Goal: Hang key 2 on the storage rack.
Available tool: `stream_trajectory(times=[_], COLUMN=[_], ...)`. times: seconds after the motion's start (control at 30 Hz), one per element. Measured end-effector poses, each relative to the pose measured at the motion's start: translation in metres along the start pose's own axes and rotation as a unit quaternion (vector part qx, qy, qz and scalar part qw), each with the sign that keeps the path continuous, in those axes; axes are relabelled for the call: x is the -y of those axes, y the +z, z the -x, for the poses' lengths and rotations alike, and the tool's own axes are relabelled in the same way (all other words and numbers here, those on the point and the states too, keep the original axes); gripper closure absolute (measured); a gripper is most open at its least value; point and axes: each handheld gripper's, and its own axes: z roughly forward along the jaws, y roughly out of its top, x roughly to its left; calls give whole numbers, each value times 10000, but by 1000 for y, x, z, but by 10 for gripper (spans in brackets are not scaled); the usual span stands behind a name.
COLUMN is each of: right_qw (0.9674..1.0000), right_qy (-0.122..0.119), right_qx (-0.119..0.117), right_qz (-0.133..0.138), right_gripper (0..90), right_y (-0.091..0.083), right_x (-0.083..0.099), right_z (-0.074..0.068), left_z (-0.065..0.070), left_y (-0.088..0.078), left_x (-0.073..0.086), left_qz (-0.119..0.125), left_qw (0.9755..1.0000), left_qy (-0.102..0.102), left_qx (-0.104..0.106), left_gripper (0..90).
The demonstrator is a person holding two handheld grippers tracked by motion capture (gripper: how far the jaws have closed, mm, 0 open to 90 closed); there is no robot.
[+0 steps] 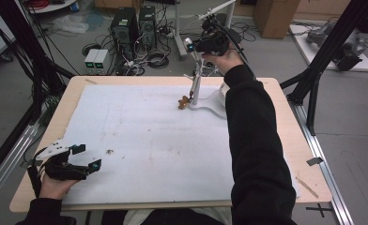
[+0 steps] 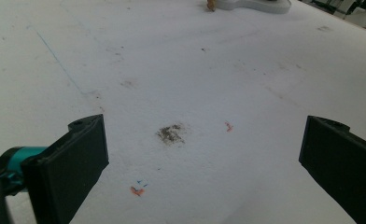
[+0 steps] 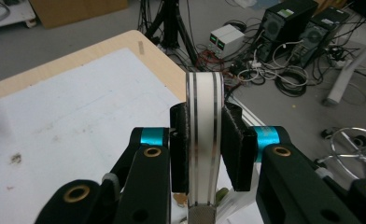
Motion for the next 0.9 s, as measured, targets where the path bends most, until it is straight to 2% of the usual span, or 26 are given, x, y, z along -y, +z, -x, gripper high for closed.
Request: stream_trajectory(times=[0.1, 0.2, 0.3, 0.67, 0.77, 0.9], right_qw=[9998, 9999, 9996, 9994, 9992, 9991], right_qy=[-118, -83, -45, -92, -179, -159], right_qx=[135, 124, 244, 271, 276, 309], right_qz=[-73, -53, -138, -198, -208, -257], right_gripper=[743, 743, 743, 742, 742, 738], right_y=[0, 1, 2, 11, 16, 16], right_x=[-7, -7, -4, -1, 4, 8], right_z=[1, 3, 6, 4, 1, 1], left_z=[0, 0, 0, 0, 0, 0], left_y=[0, 0, 0, 0, 0, 0], left_x=[0, 0, 0, 0, 0, 1], left_qz=[-3, -6, -7, -12, -15, -19], left_qw=[10000, 10000, 10000, 10000, 10000, 10000], left_qy=[-6, 2, -1, 3, 7, 8], left_qx=[-4, -1, -1, 7, 11, 3], left_gripper=[17, 17, 17, 17, 18, 17])
